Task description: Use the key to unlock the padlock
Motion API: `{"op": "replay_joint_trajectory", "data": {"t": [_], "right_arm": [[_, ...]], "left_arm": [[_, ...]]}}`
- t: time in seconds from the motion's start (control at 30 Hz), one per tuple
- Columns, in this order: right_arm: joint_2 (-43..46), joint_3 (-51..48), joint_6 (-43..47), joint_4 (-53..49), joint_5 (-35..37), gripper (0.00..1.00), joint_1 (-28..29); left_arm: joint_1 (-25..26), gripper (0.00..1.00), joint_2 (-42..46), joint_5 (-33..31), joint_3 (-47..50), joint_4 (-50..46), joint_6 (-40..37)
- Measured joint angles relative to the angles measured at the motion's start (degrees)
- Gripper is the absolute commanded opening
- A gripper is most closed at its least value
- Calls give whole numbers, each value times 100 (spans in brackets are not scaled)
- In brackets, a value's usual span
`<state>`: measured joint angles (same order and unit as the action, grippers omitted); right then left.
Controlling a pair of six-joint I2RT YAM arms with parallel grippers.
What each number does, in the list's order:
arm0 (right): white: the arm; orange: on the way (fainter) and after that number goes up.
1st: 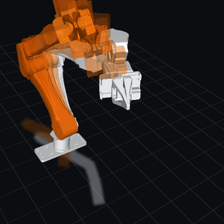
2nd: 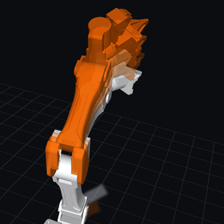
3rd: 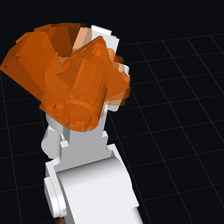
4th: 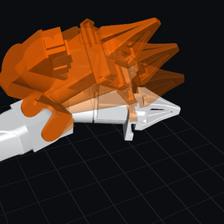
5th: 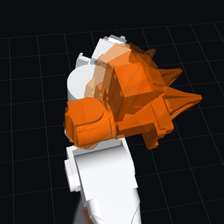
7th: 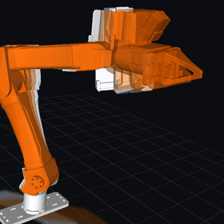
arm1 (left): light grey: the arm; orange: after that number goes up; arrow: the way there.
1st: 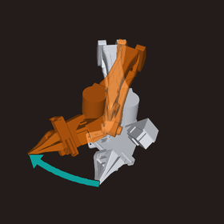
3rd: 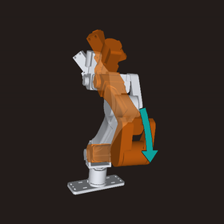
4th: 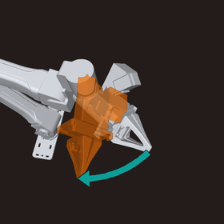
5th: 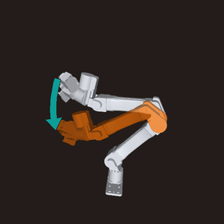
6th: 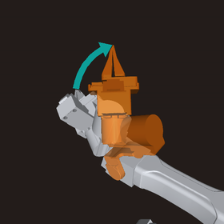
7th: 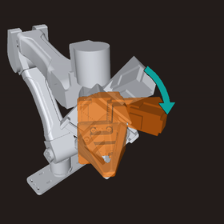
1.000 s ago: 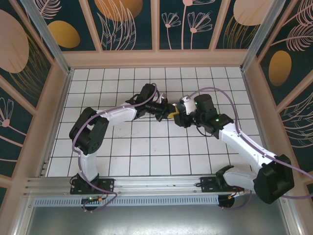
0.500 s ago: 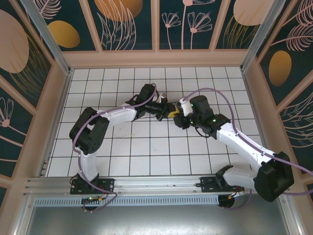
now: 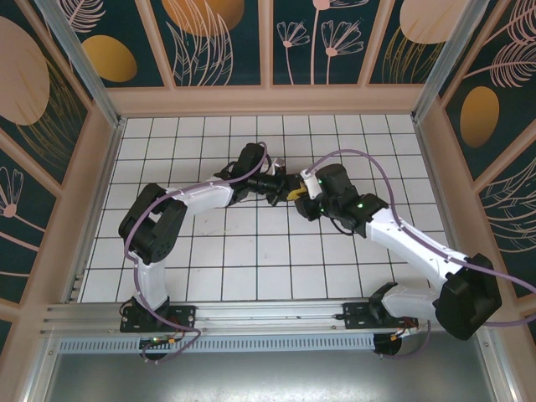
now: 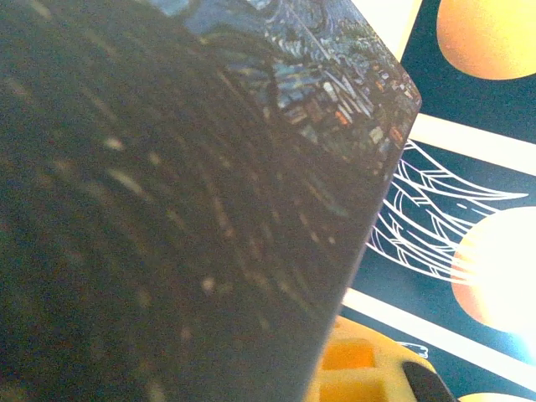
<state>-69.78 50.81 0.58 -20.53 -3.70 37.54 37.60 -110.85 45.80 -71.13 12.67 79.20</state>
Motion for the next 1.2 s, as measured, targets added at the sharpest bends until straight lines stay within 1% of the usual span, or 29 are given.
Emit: {"op": "replay_joint_trajectory", "data": {"t": [0.17,0.27,0.47,0.53,0.6,0.8,0.9,1.03,1.2], "right_arm": [[-129,133,63,-94,455,28,208],[-157,144,63,-111,743,27,313],[-293,190,127,-186,1408,21,468],[-348,199,186,-208,1550,18,496],[-356,219,210,-223,1637,17,540],[-323,225,142,-201,1510,10,514],[-284,240,-133,-201,1165,6,339],[-168,168,-848,-107,551,2,44],[240,-404,-1895,540,-20,0,-181]], "left_arm": [[-15,0,0,-31,11,48,42],[-15,0,0,-72,11,57,42],[-13,0,0,-72,33,79,42],[-13,0,0,-85,33,90,59],[-13,0,0,-79,33,90,61],[-15,0,0,-76,35,107,83],[-15,0,0,-85,39,129,98],[-15,0,39,-131,111,240,234],[-9,0,188,-208,341,422,481]]}}
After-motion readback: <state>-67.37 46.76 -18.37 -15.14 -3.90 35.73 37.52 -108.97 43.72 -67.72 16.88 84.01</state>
